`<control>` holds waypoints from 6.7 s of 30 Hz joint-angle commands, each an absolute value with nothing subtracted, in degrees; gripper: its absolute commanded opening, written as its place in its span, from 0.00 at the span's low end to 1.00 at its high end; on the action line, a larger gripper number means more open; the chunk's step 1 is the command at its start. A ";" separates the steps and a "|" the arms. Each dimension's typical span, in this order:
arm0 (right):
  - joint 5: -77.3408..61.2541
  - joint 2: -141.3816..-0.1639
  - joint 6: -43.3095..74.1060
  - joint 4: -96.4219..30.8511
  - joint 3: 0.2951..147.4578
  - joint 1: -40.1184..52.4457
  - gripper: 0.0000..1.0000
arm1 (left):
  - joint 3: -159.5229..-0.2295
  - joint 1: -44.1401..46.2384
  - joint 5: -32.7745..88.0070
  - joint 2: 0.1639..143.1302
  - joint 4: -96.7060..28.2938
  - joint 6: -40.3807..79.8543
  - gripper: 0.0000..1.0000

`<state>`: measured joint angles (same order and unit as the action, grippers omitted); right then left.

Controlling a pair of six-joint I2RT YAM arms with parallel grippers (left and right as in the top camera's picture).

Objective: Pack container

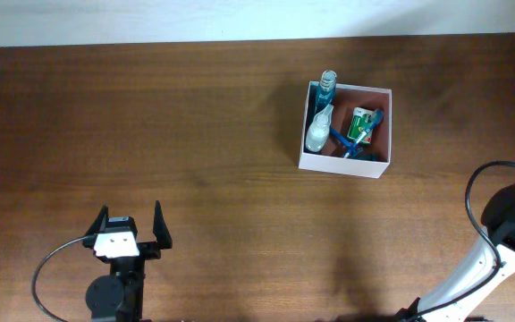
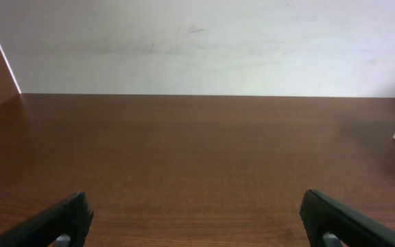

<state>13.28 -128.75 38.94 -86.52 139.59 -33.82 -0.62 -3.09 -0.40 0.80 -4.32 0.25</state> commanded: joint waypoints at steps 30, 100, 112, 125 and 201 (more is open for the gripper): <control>14.17 -129.01 39.03 -86.52 139.37 -33.82 0.99 | -0.51 -3.42 0.21 0.30 -4.75 1.02 0.99; 22.90 -83.70 8.36 -62.33 127.83 -2.39 0.99 | -0.51 -3.44 0.21 0.30 -4.75 1.04 0.99; 4.43 -46.85 8.38 -52.82 90.13 0.84 0.99 | -0.51 -3.42 0.21 0.30 -4.75 1.04 0.99; -0.01 -13.15 8.40 -17.85 43.40 1.23 0.99 | -0.51 -3.42 0.21 0.30 -4.75 1.02 0.99; -0.23 -0.25 3.42 -4.56 0.32 1.13 0.99 | -0.51 -3.42 0.21 0.30 -4.75 1.02 0.99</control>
